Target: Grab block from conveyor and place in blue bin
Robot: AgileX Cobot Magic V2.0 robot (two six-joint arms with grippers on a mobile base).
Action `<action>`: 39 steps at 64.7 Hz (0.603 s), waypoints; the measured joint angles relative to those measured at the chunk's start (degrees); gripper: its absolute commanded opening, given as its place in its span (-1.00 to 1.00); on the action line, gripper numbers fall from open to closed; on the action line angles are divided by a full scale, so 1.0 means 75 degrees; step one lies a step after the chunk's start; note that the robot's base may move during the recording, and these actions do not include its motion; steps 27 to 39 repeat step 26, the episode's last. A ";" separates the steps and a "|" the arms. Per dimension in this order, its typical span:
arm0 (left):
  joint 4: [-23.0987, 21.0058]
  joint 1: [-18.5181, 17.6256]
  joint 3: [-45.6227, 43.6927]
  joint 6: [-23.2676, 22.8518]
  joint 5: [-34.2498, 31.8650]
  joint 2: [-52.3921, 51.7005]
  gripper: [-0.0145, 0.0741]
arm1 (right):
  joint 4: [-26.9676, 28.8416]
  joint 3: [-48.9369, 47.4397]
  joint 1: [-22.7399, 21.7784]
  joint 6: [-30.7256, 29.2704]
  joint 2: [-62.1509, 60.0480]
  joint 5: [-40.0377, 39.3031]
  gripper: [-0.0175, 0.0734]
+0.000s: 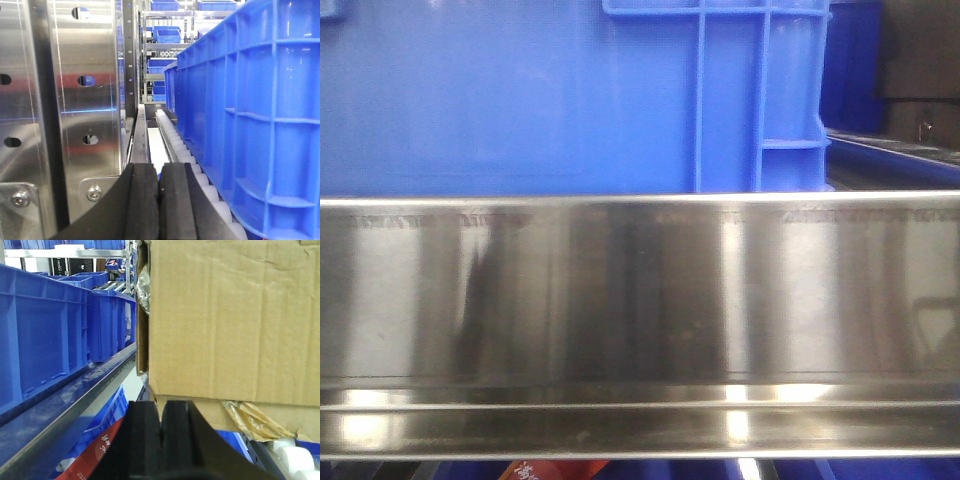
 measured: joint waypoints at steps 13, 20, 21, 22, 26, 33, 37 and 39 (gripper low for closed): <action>0.0000 0.0000 0.0000 0.0000 0.0000 0.0000 -0.92 | 0.0000 0.0000 0.0000 0.0000 0.0000 0.0000 -0.97; 0.0000 0.0000 0.0000 0.0000 0.0000 0.0000 -0.92 | 0.0000 0.0000 0.0000 0.0000 0.0000 0.0000 -0.97; 0.0000 0.0000 0.0000 0.0000 0.0000 0.0000 -0.92 | 0.0000 0.0000 0.0000 0.0000 0.0000 0.0000 -0.97; 0.0000 0.0000 0.0000 0.0000 0.0000 0.0000 -0.92 | 0.0000 0.0000 0.0000 0.0000 0.0000 0.0000 -0.97; 0.0000 0.0000 0.0000 0.0000 0.0000 0.0000 -0.92 | 0.0000 0.0000 0.0000 0.0000 0.0000 0.0000 -0.97; 0.0000 0.0000 0.0000 0.0000 0.0000 0.0000 -0.92 | 0.0000 0.0000 0.0000 0.0000 0.0000 0.0000 -0.97; 0.0000 0.0000 0.0000 0.0000 0.0000 0.0000 -0.92 | 0.0000 0.0000 0.0000 0.0000 0.0000 0.0000 -0.97; 0.0000 0.0000 0.0000 0.0000 0.0000 0.0000 -0.92 | 0.0000 0.0000 0.0000 0.0000 0.0000 0.0000 -0.97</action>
